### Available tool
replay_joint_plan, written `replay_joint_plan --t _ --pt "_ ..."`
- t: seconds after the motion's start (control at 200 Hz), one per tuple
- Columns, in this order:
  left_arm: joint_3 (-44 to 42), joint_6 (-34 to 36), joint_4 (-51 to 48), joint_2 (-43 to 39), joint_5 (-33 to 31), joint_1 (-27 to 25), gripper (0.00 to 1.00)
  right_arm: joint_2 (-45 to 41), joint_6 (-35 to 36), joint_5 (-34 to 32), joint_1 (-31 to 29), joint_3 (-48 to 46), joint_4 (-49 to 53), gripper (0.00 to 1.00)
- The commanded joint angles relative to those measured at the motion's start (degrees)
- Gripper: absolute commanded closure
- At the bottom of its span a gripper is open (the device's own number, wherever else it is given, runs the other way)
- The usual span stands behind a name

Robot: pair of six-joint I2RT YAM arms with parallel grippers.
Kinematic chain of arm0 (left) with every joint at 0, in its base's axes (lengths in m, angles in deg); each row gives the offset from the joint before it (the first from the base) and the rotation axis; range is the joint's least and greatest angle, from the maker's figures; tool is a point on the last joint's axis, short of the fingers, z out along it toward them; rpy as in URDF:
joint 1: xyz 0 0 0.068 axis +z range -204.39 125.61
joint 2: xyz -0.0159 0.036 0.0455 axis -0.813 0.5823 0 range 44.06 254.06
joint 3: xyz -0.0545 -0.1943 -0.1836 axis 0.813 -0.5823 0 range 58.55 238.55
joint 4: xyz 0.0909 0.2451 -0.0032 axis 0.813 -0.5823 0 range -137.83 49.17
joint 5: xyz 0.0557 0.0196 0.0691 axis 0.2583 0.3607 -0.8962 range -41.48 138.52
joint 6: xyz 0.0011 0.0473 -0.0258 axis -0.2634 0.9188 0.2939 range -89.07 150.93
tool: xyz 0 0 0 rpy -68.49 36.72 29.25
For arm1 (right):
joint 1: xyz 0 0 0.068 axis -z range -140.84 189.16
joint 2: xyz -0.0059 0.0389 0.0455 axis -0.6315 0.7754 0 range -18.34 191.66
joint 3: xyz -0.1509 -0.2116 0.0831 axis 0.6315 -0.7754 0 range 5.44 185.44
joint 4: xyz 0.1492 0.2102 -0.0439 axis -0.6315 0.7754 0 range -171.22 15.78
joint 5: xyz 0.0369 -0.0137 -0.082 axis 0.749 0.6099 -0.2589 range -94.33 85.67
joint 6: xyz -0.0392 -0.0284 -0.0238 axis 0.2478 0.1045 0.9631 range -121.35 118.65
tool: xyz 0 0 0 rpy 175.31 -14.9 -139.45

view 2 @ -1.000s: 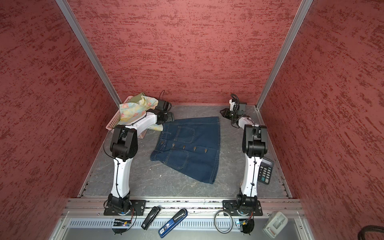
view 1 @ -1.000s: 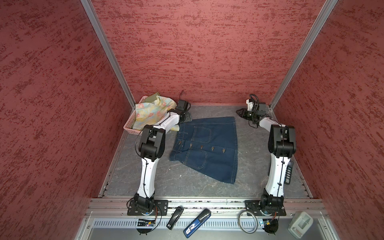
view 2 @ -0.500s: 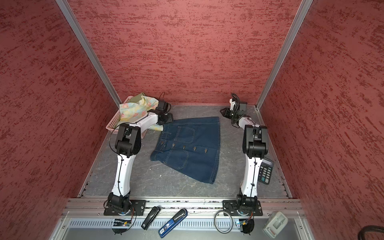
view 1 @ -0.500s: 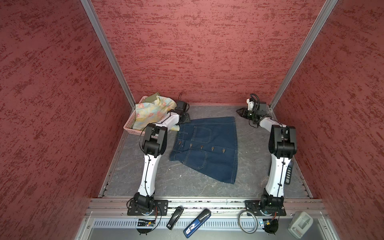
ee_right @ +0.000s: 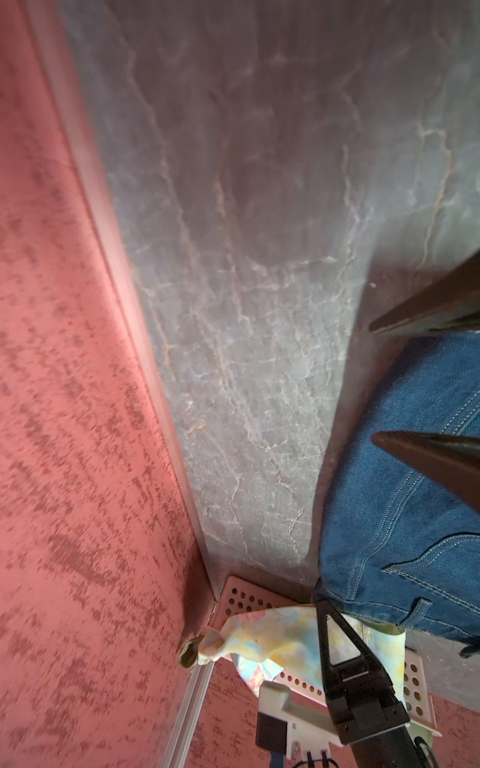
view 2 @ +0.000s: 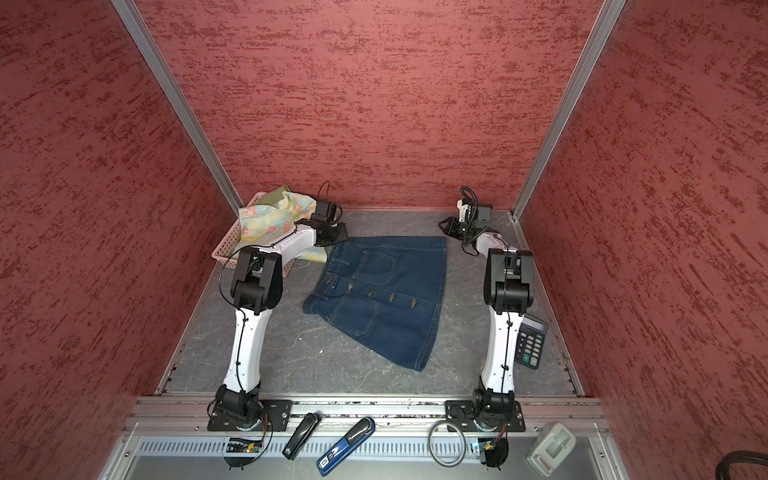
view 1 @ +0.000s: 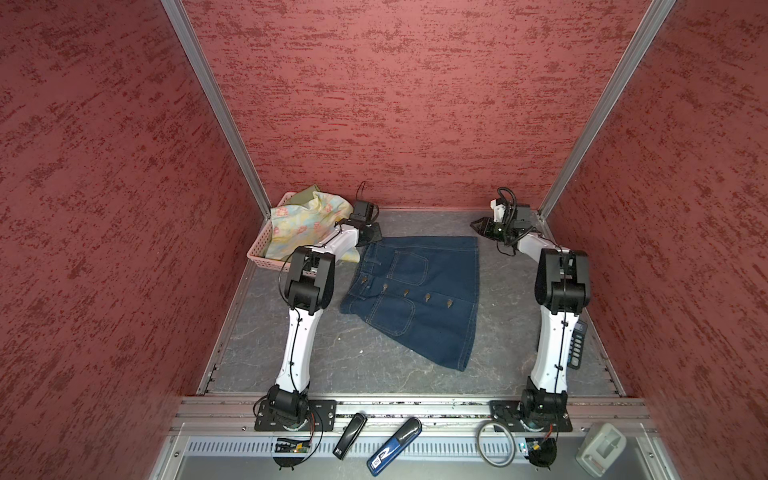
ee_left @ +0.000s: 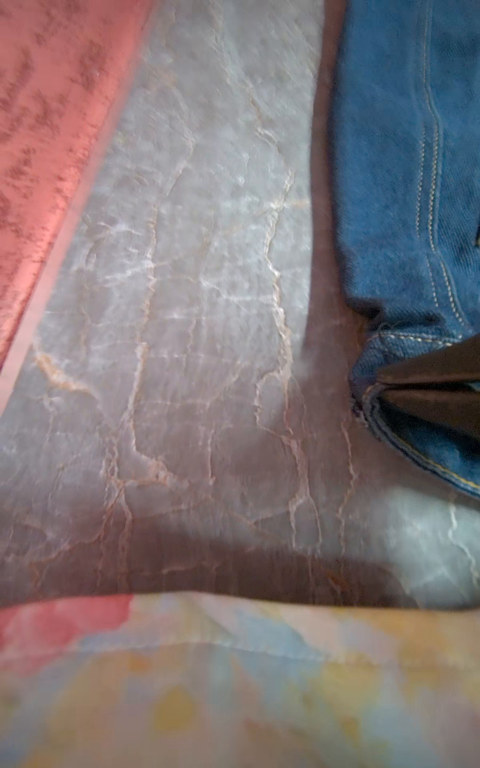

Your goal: Fold and stack the skirts

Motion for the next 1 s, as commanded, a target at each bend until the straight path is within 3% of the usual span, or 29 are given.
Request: replay_joint_plan --t 0.0,0.185,0.471,0.997 --pt "1.6 0.2 1.9 0.7 1.8 -0.1 1.0 -1.2 1.9 -4.0 -0.4 0.1 5.3 0.58" --pt "0.9 0.6 3.0 0.1 1.8 -0.1 1.0 -5.1 -0.3 -10.3 0.2 -3.7 5.2 0.51" --pt "-0.7 0.7 5.4 -1.8 2.2 -0.1 1.0 -10.7 -2.3 -7.8 1.3 -11.9 1.6 0.43" --pt "-0.6 0.6 6.4 -1.9 2.9 0.2 1.0 -5.2 -3.7 -3.0 1.1 -8.3 -0.4 0.46"
